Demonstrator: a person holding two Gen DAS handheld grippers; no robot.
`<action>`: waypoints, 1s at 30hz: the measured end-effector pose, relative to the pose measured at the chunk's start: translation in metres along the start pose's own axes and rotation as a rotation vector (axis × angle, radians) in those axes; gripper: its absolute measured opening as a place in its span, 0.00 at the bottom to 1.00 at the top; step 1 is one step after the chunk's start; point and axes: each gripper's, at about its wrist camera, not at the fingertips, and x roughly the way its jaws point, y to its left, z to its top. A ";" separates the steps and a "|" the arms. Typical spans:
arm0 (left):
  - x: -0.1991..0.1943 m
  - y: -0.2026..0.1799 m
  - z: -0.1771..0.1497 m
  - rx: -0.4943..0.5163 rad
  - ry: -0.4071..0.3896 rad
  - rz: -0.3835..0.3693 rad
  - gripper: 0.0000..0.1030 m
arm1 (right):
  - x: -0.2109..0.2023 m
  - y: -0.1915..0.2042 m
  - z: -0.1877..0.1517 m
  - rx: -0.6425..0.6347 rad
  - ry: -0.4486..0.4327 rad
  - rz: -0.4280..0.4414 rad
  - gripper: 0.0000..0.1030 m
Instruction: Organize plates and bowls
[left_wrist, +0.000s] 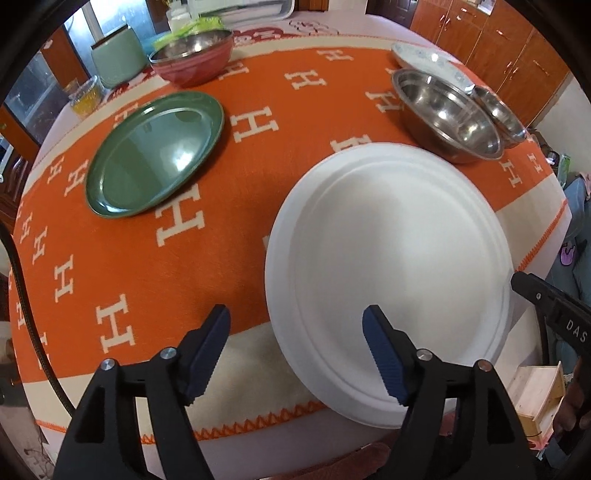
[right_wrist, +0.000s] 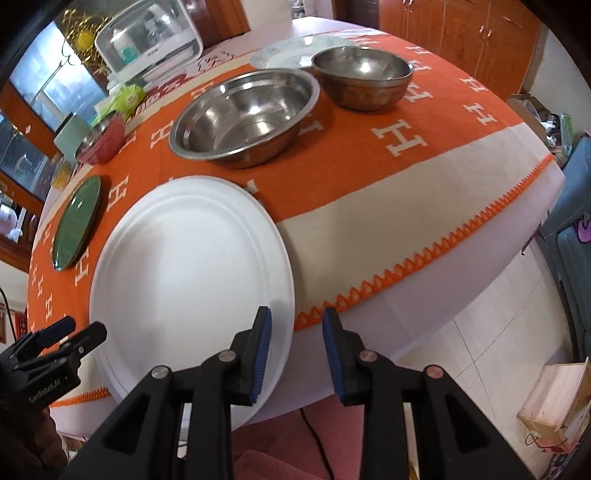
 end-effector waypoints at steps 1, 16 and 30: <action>-0.004 -0.002 -0.001 0.002 -0.009 0.000 0.71 | -0.003 -0.002 0.001 0.009 -0.016 0.001 0.28; -0.078 -0.038 0.007 0.017 -0.190 0.012 0.78 | -0.062 -0.026 0.041 -0.052 -0.209 0.112 0.52; -0.115 -0.118 0.054 -0.031 -0.252 -0.028 0.83 | -0.086 -0.064 0.104 -0.223 -0.277 0.221 0.79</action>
